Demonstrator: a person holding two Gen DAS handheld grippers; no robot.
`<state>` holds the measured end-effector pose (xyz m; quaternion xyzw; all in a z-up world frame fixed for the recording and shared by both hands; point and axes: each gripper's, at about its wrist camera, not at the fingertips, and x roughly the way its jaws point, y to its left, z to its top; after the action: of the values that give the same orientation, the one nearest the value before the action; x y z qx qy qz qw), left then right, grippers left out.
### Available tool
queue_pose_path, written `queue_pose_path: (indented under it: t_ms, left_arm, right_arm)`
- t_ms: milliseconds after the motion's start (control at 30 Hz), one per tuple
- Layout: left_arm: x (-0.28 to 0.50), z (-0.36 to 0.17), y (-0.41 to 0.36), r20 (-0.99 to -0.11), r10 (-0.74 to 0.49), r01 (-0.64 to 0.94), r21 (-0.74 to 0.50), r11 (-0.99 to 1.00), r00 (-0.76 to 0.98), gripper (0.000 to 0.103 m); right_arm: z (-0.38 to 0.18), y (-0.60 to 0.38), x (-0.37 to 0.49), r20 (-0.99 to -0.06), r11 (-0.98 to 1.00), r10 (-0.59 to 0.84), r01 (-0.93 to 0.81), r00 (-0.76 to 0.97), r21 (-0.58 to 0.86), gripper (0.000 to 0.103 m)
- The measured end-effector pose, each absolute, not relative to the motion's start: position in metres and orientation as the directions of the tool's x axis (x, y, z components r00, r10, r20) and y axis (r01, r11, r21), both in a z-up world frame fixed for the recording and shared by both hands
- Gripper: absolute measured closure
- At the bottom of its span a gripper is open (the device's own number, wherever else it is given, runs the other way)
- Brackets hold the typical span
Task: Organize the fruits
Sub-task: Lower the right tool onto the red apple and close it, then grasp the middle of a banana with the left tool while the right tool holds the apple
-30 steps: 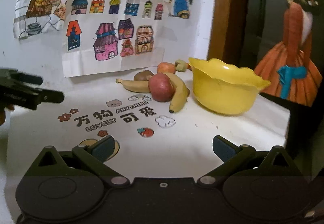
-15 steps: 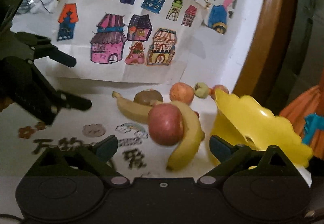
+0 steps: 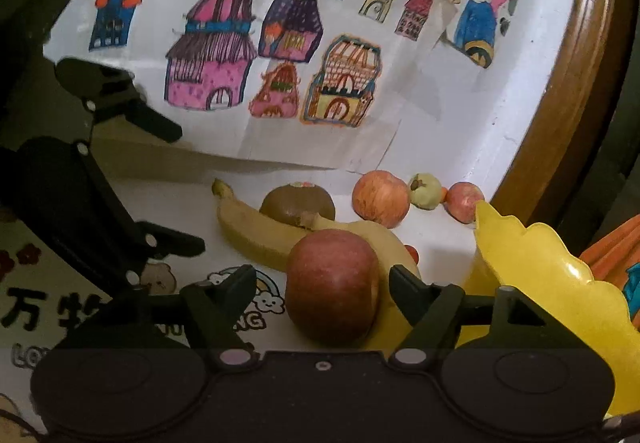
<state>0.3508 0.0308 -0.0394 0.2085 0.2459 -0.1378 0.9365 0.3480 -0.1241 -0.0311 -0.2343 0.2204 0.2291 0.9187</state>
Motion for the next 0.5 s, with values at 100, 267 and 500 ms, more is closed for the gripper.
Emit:
queue_pose_path:
  t_ms: [100,267,500]
  left_arm:
    - [0.353,-0.040,0.032,-0.518,-0.153,0.361,0.328,0.873,0.841,0.000]
    - [0.353,-0.042,0.033,-0.518,-0.158,0.368,0.332,0.868,0.841,0.000]
    - [0.354,-0.042,0.031,-0.522,-0.169,0.384,0.338,0.859,0.836,0.000]
  right_arm:
    - [-0.038,-0.117,0.353,-0.519,0.775,0.291,-0.516,0.804,-0.364,0.033]
    - [-0.047,-0.107,0.361,-0.519,0.764,0.242,-0.490,0.820,-0.419,0.037]
    - [-0.048,-0.110,0.359,-0.508,0.772,0.229,-0.473,0.830,-0.424,0.049]
